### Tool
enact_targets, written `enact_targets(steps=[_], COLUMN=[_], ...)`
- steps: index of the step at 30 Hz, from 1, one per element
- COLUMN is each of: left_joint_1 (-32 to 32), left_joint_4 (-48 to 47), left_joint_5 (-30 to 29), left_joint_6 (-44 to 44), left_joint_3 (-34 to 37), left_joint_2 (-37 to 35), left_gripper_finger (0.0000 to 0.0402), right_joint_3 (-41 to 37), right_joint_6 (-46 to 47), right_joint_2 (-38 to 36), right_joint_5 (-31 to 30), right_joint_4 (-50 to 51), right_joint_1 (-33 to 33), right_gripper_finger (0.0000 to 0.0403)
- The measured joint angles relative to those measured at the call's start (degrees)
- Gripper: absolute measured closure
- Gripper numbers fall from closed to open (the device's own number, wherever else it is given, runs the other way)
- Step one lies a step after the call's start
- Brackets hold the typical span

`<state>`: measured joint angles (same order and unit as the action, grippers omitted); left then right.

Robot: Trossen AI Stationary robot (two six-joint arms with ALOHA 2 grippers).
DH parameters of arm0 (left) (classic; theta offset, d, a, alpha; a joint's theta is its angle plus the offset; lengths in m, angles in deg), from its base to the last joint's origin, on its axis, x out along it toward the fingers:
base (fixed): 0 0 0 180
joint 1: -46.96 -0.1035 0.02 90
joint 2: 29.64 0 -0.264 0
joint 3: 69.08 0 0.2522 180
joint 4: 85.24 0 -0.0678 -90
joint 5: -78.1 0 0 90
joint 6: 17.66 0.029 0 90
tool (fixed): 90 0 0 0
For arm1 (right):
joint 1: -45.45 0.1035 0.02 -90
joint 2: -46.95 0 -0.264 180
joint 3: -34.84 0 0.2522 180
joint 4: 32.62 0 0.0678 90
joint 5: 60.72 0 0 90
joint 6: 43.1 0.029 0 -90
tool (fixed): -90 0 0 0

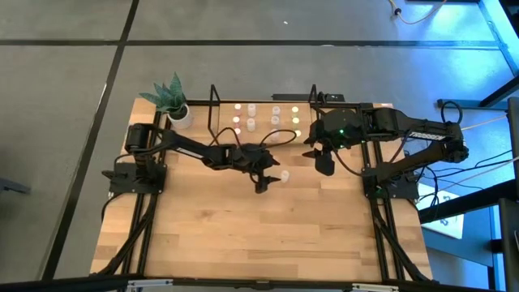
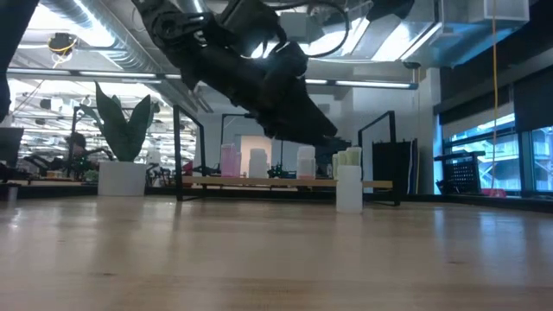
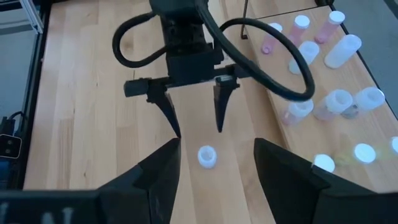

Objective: Pick and place medicine bottles onto shelf by color
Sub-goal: Put the white pill bottle on the shelf aligned with the other white pill bottles

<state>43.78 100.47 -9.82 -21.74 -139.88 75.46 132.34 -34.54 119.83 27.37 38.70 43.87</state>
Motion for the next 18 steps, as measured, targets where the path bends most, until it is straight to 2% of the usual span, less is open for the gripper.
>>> enact_targets(steps=[7,18], left_joint_1=[0.0,0.3], left_joint_4=[7.0,7.1], left_joint_5=[-0.9,-0.8], left_joint_6=[0.2,-0.2], left_joint_3=[-0.8,-6.4], left_joint_2=[5.1,12.7], left_gripper_finger=[0.0103,0.0103], right_joint_3=[0.0,0.0], right_joint_6=[0.0,0.0], right_joint_2=[0.0,0.0], right_joint_5=[0.0,0.0], right_joint_4=[-0.4,-0.5], right_joint_1=[0.0,0.0], right_gripper_finger=[0.0198,0.0198])
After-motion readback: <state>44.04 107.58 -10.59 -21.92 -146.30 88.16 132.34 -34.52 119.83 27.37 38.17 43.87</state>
